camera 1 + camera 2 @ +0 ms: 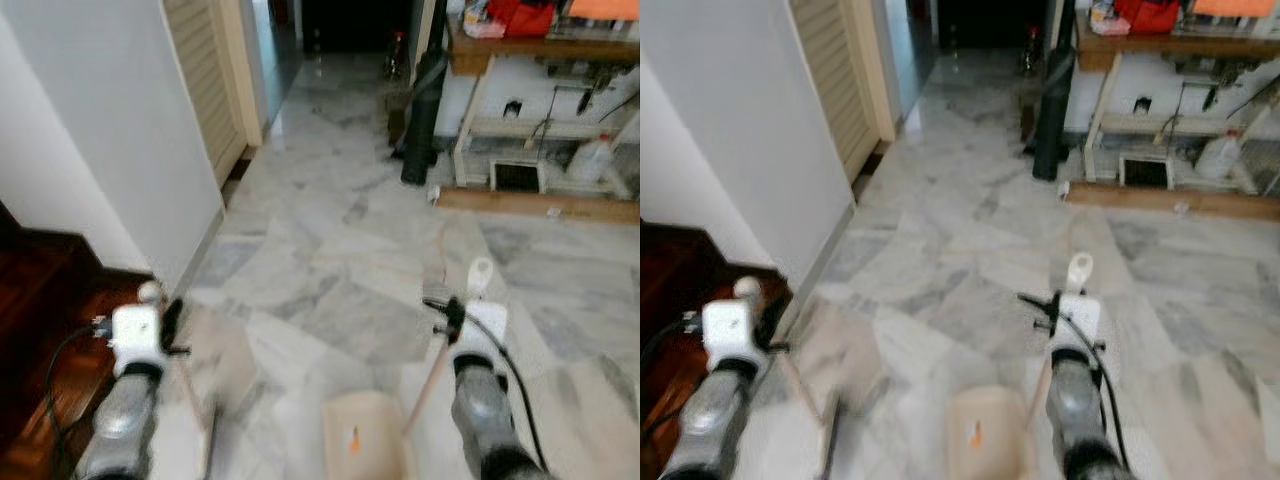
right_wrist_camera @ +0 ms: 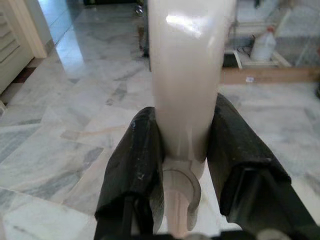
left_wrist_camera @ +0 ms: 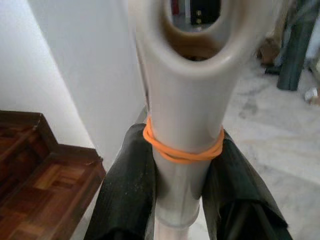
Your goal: Sweep floor
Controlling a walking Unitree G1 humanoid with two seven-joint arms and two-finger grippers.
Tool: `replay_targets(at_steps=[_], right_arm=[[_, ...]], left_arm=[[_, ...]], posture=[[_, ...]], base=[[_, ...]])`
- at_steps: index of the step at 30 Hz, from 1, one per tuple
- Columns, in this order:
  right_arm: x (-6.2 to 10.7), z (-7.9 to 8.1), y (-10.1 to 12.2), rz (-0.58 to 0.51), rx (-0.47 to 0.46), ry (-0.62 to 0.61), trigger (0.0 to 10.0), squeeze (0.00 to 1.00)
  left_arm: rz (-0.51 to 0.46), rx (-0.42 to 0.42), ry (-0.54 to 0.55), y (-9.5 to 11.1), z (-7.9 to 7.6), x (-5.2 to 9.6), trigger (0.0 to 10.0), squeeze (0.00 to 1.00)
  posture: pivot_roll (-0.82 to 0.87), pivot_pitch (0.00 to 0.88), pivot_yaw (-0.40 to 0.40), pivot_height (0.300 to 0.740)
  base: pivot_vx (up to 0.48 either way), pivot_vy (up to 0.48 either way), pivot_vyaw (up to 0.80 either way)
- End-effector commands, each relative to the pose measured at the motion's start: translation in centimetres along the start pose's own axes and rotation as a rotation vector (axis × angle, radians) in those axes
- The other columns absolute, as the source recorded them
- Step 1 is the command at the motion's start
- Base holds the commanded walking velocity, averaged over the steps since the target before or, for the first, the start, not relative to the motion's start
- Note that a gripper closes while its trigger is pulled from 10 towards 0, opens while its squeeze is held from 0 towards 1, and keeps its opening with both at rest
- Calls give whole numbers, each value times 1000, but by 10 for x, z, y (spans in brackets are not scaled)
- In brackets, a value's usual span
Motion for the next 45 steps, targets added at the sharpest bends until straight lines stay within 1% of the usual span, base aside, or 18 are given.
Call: replay_targets(at_steps=[1,19,26,37,43,45], right_arm=[[-4,9,10,-32,5,31,10000,0],[-2,10,7,-24,13,41,10000,0],[-2,7,4,-8,13,30,10000,0],[-2,7,3,0,8,31,10000,0],[-2,7,2,1,6,31,10000,0],[-2,7,2,2,7,31,10000,0]], left_arm=[[-41,-30,17,11,9,-1,10000,0],[-43,-26,11,12,7,-3,10000,0],[-41,-27,21,10,8,-2,10000,0],[-45,-28,32,11,11,-1,10000,0],[-35,-12,41,8,11,0,10000,0],[-35,-10,40,9,11,0,10000,0]], posture=[[-42,0,26,740],[-40,0,26,740],[-36,0,23,740],[-29,0,17,740],[-30,0,17,740],[-30,0,16,740]], base=[[368,0,0],[366,0,0],[0,0,0],[0,0,-788],[0,0,-788],[0,465,-788]])
Point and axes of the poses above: a point about 5 cm out from each wrist's last joint towards the gripper, its own x axis pointing back from the gripper into the wrist, its own y axis along the axis of the wrist's last joint, z = x × y, the point moved 6 cm from there along -x, pointing out of the wrist towards the gripper, and after that the axes turned 5 degrees about x, right-handed, at the moved point
